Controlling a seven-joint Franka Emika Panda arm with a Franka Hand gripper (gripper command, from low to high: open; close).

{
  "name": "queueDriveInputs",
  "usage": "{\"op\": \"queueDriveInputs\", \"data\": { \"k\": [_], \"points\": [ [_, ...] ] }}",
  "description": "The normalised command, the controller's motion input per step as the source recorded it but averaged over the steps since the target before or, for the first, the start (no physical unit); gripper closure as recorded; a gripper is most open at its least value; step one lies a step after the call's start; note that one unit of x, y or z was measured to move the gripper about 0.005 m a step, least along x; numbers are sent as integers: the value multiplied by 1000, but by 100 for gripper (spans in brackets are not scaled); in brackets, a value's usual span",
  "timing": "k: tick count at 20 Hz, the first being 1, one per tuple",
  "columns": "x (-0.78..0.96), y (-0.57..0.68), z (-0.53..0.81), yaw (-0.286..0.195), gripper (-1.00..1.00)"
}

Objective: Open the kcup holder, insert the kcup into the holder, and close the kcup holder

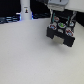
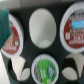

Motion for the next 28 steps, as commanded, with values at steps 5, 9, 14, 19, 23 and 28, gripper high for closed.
{"op": "queueDriveInputs", "data": {
  "k": [5,9,14,19,23,28],
  "points": [
    [754,-267,-2,33,-100],
    [833,-58,-27,31,-100],
    [652,235,-56,101,-100],
    [197,146,-125,235,-100],
    [-2,27,-143,286,-100],
    [-175,52,-146,273,-100]
  ]
}}
